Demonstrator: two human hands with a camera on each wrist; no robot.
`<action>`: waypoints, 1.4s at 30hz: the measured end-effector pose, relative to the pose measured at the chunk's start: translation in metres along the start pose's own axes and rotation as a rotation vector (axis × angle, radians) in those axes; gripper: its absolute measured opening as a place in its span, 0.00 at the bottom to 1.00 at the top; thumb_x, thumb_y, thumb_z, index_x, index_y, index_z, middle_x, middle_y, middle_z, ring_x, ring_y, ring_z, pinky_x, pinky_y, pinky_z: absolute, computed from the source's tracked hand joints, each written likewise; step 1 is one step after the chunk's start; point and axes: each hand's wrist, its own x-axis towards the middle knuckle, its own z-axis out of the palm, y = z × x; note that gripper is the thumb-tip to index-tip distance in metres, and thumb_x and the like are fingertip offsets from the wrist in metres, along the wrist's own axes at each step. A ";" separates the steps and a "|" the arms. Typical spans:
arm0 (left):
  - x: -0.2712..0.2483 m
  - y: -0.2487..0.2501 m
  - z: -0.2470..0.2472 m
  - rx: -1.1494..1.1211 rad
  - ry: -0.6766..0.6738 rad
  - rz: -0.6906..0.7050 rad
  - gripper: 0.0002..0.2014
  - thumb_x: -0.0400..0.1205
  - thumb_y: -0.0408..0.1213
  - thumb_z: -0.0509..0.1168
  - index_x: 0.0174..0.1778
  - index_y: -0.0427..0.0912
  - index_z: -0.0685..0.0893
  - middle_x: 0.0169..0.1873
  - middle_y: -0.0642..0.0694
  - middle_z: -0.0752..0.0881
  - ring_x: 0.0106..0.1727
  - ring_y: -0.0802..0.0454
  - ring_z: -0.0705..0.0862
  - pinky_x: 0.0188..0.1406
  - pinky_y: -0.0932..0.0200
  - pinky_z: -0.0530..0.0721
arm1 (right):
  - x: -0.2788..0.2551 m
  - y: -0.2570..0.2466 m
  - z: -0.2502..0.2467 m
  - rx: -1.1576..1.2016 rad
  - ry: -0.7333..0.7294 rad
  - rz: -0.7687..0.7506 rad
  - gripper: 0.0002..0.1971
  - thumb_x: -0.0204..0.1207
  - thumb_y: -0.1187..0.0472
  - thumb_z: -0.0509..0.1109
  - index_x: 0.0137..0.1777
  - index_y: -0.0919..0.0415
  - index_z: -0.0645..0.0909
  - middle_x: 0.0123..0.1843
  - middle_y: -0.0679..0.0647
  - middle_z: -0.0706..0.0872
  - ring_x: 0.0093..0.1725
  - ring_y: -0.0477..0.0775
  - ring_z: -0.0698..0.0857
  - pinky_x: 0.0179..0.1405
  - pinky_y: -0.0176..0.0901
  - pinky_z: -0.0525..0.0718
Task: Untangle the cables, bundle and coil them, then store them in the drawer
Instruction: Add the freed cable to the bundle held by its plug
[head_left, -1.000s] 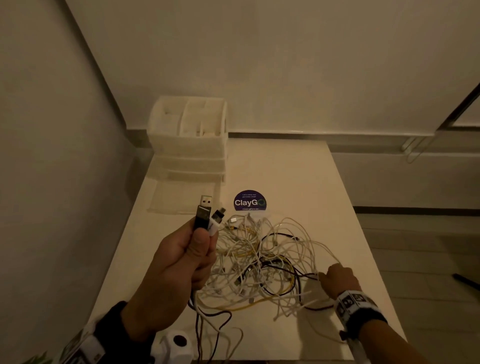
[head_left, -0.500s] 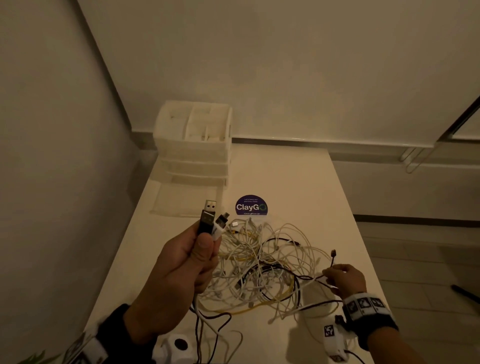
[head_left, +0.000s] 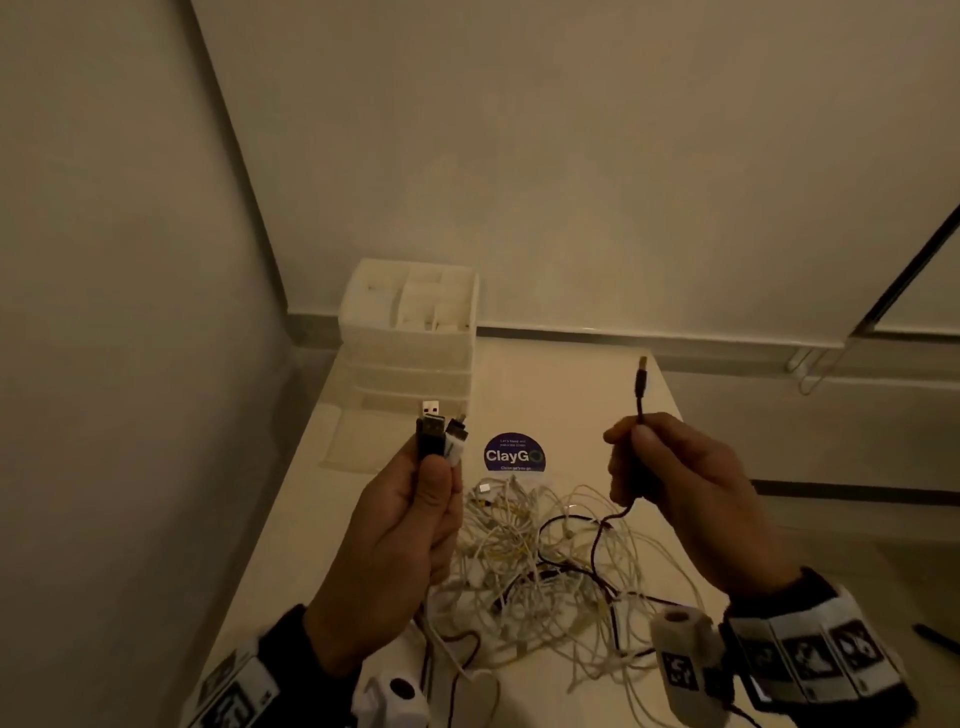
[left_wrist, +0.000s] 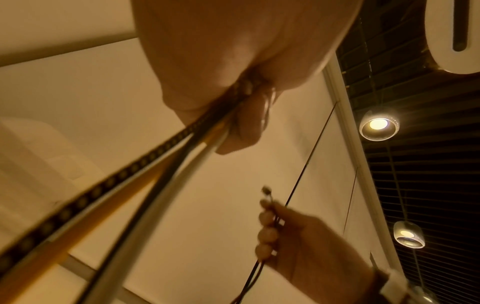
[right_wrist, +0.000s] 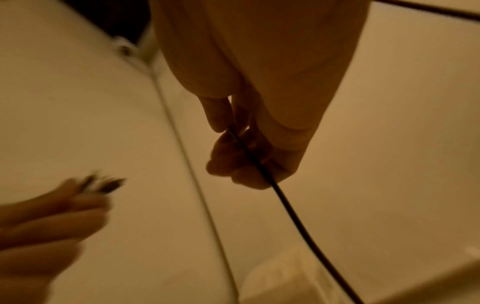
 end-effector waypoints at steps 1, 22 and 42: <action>0.002 0.003 0.001 0.006 0.016 0.016 0.22 0.78 0.63 0.61 0.41 0.44 0.76 0.24 0.51 0.66 0.20 0.56 0.58 0.16 0.61 0.56 | -0.006 -0.011 0.017 -0.074 -0.051 -0.066 0.14 0.80 0.56 0.59 0.50 0.64 0.84 0.33 0.57 0.83 0.30 0.57 0.81 0.33 0.44 0.82; -0.035 0.013 -0.034 0.277 0.391 0.141 0.19 0.83 0.50 0.54 0.42 0.35 0.77 0.27 0.50 0.80 0.27 0.51 0.73 0.27 0.60 0.74 | -0.084 0.070 0.160 -0.676 -0.137 -0.280 0.15 0.81 0.41 0.47 0.58 0.41 0.73 0.41 0.32 0.77 0.40 0.36 0.77 0.38 0.27 0.72; -0.004 -0.006 -0.022 0.813 -0.056 0.088 0.05 0.80 0.40 0.70 0.49 0.53 0.88 0.34 0.57 0.88 0.34 0.58 0.85 0.35 0.57 0.81 | 0.020 0.088 0.055 -0.792 -0.333 -0.328 0.08 0.82 0.55 0.64 0.50 0.54 0.85 0.38 0.40 0.84 0.35 0.30 0.77 0.35 0.27 0.71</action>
